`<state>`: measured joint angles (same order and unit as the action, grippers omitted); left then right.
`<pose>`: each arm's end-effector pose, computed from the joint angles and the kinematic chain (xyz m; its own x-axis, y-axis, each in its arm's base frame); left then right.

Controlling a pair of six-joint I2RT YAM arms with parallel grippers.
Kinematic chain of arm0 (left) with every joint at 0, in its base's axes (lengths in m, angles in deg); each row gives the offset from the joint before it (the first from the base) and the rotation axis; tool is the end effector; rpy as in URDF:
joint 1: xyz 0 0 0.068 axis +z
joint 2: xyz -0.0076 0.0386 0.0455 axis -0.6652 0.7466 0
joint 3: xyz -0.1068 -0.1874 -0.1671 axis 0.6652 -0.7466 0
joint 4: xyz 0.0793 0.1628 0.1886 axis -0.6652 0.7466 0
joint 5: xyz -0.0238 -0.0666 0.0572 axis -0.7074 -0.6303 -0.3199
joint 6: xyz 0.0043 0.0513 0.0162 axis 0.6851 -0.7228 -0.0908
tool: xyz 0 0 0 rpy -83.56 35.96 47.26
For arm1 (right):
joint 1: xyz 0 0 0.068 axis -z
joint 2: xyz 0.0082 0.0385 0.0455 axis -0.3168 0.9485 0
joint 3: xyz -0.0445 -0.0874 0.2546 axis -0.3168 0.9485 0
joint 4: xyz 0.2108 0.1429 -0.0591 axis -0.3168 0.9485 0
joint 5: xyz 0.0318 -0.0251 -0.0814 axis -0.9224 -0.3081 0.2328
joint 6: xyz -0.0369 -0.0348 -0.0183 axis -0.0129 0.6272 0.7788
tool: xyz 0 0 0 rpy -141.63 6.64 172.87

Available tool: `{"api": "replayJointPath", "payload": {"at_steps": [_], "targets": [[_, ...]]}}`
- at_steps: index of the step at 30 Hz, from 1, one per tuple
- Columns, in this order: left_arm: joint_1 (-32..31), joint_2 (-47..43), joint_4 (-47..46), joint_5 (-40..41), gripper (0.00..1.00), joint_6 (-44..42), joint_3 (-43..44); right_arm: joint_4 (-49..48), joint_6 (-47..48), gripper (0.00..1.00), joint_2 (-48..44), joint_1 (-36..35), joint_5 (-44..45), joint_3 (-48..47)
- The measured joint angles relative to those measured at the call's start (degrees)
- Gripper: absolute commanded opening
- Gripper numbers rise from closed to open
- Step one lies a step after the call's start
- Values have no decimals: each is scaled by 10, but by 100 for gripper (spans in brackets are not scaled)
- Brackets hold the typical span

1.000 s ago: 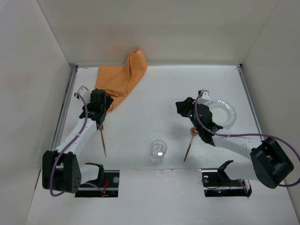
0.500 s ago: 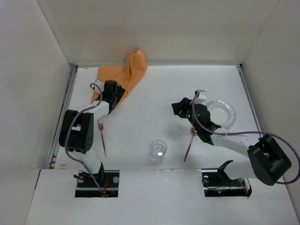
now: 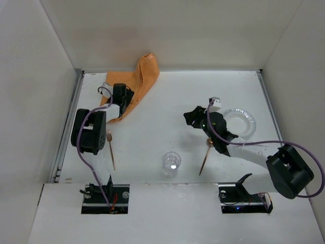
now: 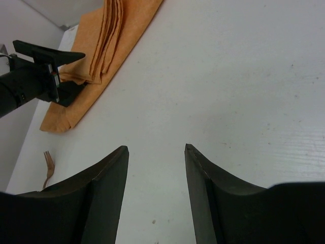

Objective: Set the dinner table for one person

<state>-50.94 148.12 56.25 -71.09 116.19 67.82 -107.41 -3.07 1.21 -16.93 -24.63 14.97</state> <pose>0.4114 -0.0586 0.1791 -0.1811 -0.8351 -0.5194 -0.4273 0.5425 -0.7233 0.2333 0.1566 0.2214 -0.3719 0.4318 -0.8218 -0.2242 0.8173 0.5308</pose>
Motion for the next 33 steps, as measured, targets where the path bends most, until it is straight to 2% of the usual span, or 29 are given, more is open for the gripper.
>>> {"api": "replayJointPath", "payload": {"at_steps": [11,12,15,18,22,26,33], "targets": [[11,38,-23,-14,56,3,21,0,-8,55,12,0,-17,-6],[11,40,-23,-15,51,4,25,0,-9,55,13,0,-17,-6],[11,50,-27,-19,23,8,32,0,-10,55,14,0,-19,-6],[8,53,-37,-27,12,8,33,0,-10,55,14,0,-21,-6],[-2,47,-60,-38,9,8,26,0,-10,55,14,0,-21,-6],[-27,-2,-87,-43,7,12,-26,0,-10,55,14,0,-21,-6],[-126,-108,-121,-55,5,49,-117,9,-10,58,9,8,-20,-6]]}}
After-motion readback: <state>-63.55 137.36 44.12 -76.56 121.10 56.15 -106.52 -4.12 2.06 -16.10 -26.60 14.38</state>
